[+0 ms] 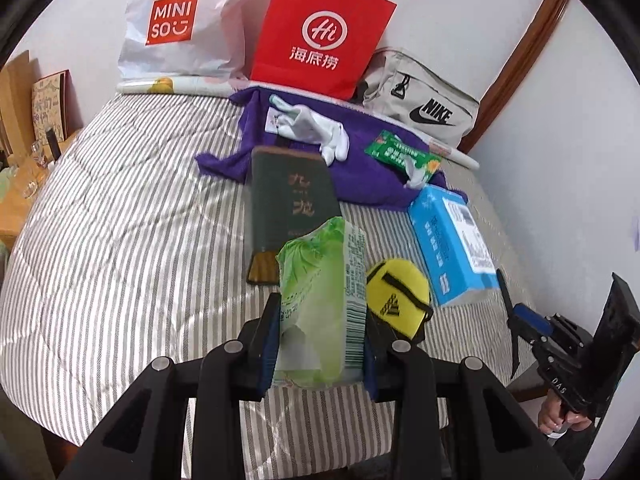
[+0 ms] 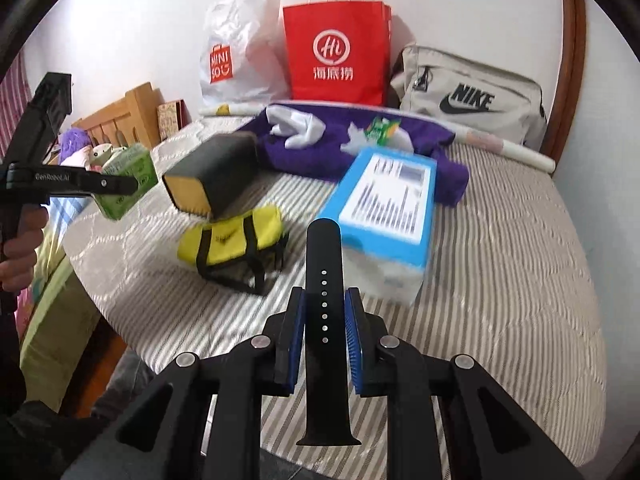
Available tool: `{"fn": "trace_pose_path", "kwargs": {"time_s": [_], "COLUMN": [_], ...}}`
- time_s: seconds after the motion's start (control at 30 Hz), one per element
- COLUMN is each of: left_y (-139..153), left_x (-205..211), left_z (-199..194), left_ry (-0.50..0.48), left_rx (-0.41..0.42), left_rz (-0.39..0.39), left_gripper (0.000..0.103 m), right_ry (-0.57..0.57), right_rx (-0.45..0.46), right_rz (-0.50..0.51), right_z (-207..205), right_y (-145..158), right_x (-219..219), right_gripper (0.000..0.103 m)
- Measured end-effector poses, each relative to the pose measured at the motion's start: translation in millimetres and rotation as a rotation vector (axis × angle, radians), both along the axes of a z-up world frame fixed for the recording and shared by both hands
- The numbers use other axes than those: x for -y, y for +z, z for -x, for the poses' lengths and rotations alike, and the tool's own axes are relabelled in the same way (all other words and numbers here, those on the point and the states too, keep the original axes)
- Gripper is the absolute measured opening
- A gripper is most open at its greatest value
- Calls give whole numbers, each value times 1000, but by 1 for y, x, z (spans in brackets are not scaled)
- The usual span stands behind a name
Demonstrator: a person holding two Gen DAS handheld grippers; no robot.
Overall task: Organize soft objects
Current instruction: 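Carry the green tissue pack and black watch band over the purple towel, then open the left gripper to drop the tissue pack while the right gripper releases the band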
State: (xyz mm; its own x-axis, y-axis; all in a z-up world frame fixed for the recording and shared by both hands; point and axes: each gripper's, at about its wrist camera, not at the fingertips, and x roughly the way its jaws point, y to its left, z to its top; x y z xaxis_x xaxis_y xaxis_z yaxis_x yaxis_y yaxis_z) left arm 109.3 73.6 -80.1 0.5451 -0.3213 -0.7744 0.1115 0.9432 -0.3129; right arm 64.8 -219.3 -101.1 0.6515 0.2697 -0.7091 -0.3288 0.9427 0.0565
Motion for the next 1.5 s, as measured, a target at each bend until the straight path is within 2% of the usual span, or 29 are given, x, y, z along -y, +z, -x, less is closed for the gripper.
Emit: {"fn": "trace_pose_path", "kwargs": {"time_s": [0.3, 0.77, 1.0, 1.2, 1.5], "left_y": [18, 24, 10, -7, -29], "left_x": [0, 8, 11, 14, 13], "left_z": [-39, -130, -173, -209, -248], "left_ry": [17, 41, 43, 59, 92], "left_rx": [3, -51, -96, -136, -208], "left_rz": [-16, -32, -26, -41, 29], "left_gripper": [32, 32, 32, 32, 32], "right_ry": [18, -45, -64, -83, -116], "right_rx": [65, 76, 55, 18, -54], "right_rz": [-9, -57, -58, -17, -11], "right_z": [-55, -164, -214, -254, -291], "right_y": [35, 53, 47, 30, 2], "right_x": [0, 8, 11, 16, 30], "right_gripper": [20, 20, 20, 20, 20]}}
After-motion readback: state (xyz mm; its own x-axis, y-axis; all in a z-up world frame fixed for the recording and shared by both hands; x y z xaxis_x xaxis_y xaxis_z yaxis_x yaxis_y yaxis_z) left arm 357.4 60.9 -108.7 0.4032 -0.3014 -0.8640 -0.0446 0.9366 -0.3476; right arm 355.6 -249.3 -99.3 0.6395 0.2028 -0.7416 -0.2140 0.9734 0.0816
